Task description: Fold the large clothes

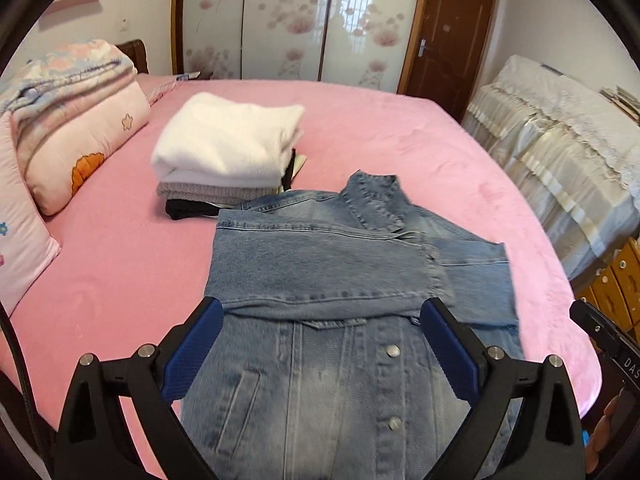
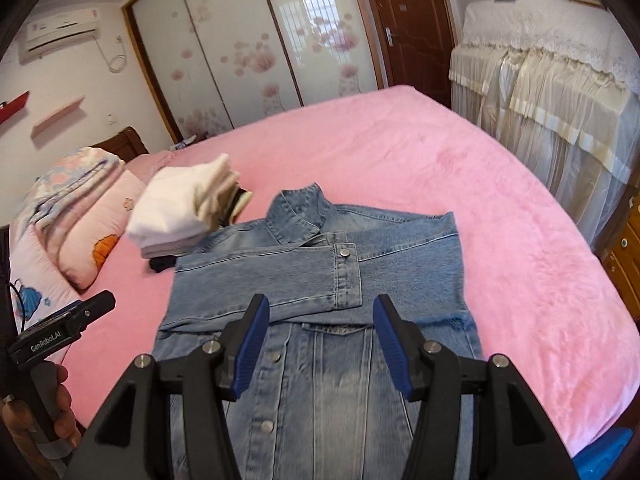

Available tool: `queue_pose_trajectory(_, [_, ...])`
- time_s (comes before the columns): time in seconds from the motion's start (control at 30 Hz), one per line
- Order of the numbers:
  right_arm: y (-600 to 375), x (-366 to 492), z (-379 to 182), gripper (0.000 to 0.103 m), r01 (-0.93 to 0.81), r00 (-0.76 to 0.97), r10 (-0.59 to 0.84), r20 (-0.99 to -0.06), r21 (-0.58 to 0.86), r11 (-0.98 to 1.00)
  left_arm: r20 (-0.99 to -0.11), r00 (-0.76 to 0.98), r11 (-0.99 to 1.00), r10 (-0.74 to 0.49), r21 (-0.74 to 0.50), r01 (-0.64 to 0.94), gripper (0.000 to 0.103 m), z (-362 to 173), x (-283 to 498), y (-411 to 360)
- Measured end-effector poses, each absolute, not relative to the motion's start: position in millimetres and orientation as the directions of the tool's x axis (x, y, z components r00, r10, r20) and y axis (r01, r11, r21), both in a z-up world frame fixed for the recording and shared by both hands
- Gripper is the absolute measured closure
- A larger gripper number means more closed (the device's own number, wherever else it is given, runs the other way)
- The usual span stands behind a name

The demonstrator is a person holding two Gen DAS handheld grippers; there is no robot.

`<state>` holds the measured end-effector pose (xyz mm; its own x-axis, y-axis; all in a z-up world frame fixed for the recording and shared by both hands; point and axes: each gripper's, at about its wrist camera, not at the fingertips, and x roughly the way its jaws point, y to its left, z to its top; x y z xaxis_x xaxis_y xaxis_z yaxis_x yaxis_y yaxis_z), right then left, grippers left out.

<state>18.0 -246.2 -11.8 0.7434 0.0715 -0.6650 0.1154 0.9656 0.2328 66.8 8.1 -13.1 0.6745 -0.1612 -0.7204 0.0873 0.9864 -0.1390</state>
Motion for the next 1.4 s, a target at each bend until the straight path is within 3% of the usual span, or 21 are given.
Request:
queue_pose_trajectory(0.3, [-231.3, -61.7, 10.6, 0.040, 0.033, 0.795, 0.095, -0.598, 0.199, 0.979, -0.651, 0.738, 0.984, -0.174, -0.142, 0.107, 0.005, 11.7, -24.1, 18.8])
queue_pose_trajectory(0.57, [-229.8, -113.3, -16.9, 0.033, 0.003, 0.815, 0.046, -0.578, 0.084, 0.996, -0.636, 0.746, 0.978, -0.198, -0.182, 0.105, 0.005, -20.9, -77.4, 57.6])
queue_pose_trajectory(1.0, [-261.4, -127.7, -128.0, 0.033, 0.000, 0.669, -0.047, -0.742, -0.063, 0.998, -0.824, 0.539, 0.977, -0.176, -0.213, -0.006, 0.007, -171.0, -61.1, 145.7])
queue_pose_trajectory(1.2, [-305.5, -121.7, -169.0, 0.033, 0.096, 0.586, -0.063, -0.808, -0.008, 0.995, -0.834, 0.440, 0.910, -0.331, -0.406, -0.085, 0.024, -228.2, -51.8, 173.5])
queue_pose_trajectory(1.4, [-336.7, -120.7, -194.9, 0.033, 0.176, 0.524, -0.002, -0.852, 0.106, 0.979, -0.824, 0.411, 0.881, -0.390, -0.463, -0.094, 0.025, -252.8, -52.6, 173.0])
